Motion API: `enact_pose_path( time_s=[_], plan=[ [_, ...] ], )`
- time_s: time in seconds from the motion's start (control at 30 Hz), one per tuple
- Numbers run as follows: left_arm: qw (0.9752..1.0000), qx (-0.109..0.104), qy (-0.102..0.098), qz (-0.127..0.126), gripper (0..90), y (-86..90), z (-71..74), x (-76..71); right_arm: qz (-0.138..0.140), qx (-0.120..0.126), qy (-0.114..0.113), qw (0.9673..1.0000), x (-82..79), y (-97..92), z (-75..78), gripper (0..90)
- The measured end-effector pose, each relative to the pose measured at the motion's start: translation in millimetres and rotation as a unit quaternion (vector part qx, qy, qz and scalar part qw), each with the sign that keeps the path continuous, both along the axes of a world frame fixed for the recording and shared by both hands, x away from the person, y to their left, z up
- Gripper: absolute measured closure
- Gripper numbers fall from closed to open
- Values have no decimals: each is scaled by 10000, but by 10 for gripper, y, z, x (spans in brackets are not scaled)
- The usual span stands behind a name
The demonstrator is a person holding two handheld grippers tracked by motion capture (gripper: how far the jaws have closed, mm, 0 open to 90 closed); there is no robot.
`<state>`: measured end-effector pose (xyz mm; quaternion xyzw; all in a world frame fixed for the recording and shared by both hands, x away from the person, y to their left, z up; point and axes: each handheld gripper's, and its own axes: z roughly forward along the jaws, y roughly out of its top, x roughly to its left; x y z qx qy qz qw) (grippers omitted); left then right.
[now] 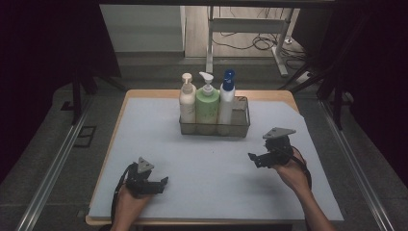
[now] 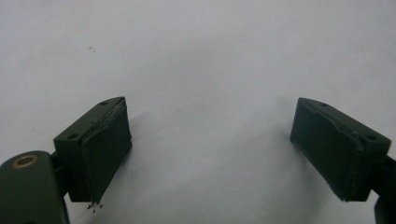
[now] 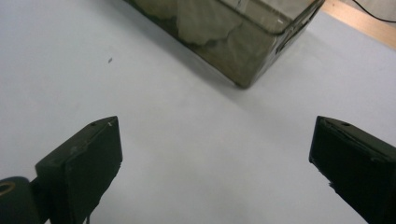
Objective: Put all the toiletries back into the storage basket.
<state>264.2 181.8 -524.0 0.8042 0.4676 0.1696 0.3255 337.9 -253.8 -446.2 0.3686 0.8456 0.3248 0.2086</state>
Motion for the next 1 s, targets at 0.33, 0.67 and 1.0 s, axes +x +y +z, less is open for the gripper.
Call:
enact_pose_path(
  time_s=[0.33, 0.67, 1.0],
  plan=[
    [10000, -1, -5, 1, 120, -1, 0, 0, -79, 155, 138, 9998, -214, -129, -265, 0],
    [10000, -1, -8, 3, 120, -1, -1, -1, -195, 271, 348, 9988, -353, -263, -564, 0],
    [10000, 5, -4, 3, 120, -4, -1, -2, -267, 325, 471, 9980, -387, -309, -752, 0]
  ],
)
